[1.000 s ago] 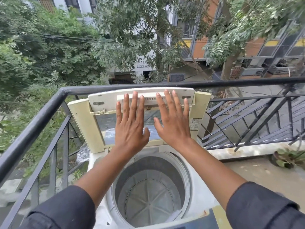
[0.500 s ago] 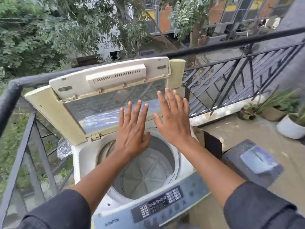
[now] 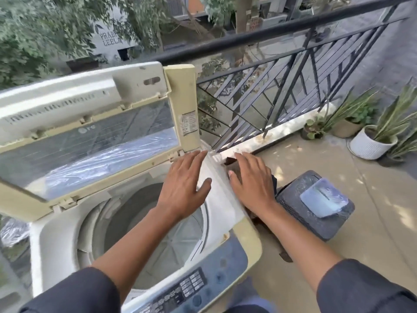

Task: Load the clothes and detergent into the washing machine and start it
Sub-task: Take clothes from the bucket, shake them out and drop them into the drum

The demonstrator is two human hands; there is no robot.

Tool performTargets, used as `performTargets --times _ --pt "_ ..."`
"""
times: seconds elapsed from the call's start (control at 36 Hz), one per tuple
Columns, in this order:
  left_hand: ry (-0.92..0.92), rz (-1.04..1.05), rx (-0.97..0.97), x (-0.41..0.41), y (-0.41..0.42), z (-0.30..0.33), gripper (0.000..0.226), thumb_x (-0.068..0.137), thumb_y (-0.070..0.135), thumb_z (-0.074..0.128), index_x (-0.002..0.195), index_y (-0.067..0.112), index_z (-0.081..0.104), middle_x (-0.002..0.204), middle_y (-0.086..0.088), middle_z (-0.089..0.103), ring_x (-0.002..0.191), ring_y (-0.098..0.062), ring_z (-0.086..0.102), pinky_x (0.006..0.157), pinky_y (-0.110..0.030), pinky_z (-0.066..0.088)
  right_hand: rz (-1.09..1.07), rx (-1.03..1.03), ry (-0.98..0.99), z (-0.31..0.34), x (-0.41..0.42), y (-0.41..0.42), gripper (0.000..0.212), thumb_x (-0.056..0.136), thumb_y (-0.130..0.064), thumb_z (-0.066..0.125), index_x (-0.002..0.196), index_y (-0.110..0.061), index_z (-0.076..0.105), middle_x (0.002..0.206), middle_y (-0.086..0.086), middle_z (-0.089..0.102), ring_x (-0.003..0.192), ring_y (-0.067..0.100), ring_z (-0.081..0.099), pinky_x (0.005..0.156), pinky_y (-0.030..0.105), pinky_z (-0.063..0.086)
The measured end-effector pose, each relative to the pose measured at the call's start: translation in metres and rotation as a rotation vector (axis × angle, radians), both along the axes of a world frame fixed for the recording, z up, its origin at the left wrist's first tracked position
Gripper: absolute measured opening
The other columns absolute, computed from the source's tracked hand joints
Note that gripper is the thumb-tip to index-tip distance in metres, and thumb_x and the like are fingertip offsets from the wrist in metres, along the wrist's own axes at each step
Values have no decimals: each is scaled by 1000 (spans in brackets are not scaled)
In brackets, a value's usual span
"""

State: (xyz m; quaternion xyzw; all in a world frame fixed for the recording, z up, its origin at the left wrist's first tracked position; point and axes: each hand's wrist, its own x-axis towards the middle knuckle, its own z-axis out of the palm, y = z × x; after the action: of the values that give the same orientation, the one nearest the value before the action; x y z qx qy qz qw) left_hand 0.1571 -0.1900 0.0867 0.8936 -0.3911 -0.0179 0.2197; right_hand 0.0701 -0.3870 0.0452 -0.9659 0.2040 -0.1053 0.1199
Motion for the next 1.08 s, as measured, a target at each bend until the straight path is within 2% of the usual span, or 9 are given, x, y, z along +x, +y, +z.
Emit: performTargets --times 0.11,0.25,0.39,0.5,0.64,0.81,0.92,0.97,1.08 --pt "48 9 8 10 -50 -2 67 101 35 61 160 15 39 160 -6 48 145 -26 41 121 -35 27 -12 70 92 -31 4 -51 54 100 -46 51 148 -22 44 147 3 54 132 28 49 102 49 49" --pt "129 35 92 26 -111 -12 67 99 32 60 160 14 38 159 -9 49 144 -29 44 119 -38 34 22 158 247 -72 18 -108 58 102 -45 48 154 -21 39 150 5 50 132 31 49 104 49 48" --pt "254 81 207 36 -167 -32 63 99 30 59 157 20 38 153 -7 51 130 -32 55 103 -41 47 65 233 374 -112 33 -150 53 103 -43 47 151 -21 41 148 8 51 129 34 50 100 49 49" --pt "450 115 280 45 -206 -70 59 99 30 63 154 16 45 157 -8 44 138 -33 51 111 -42 45 112 273 457 -151 38 -175 58 101 -43 50 153 -20 37 138 8 54 121 35 53 92 49 53" --pt "783 319 315 51 -250 -142 60 100 36 65 154 16 49 159 -9 50 146 -27 48 118 -35 40 152 273 555 -211 45 -198 36 99 -39 58 127 -17 53 126 7 55 118 32 53 88 46 49" --pt "965 515 440 48 -269 -209 54 96 42 62 143 15 56 141 -13 64 131 -34 60 108 -40 51 262 233 715 -284 63 -205 52 94 -39 64 140 -19 48 133 12 47 125 35 45 93 47 49" --pt "953 538 492 45 -271 -236 69 85 51 54 143 16 54 144 -16 61 134 -38 57 109 -42 49 335 158 752 -322 83 -204 71 93 -31 68 155 -32 34 151 18 35 134 37 38 101 50 45" --pt "958 525 535 43 -272 -248 61 94 44 59 146 13 52 148 -18 56 137 -39 53 111 -41 48 351 104 753 -338 91 -204 80 91 -31 71 158 -40 29 154 18 31 136 37 36 101 51 44" --pt "972 529 558 45 -272 -264 58 98 41 60 146 10 50 152 -17 51 140 -38 49 112 -40 44 325 29 697 -354 100 -206 41 98 -25 59 137 -35 60 148 13 39 133 35 38 100 49 42"
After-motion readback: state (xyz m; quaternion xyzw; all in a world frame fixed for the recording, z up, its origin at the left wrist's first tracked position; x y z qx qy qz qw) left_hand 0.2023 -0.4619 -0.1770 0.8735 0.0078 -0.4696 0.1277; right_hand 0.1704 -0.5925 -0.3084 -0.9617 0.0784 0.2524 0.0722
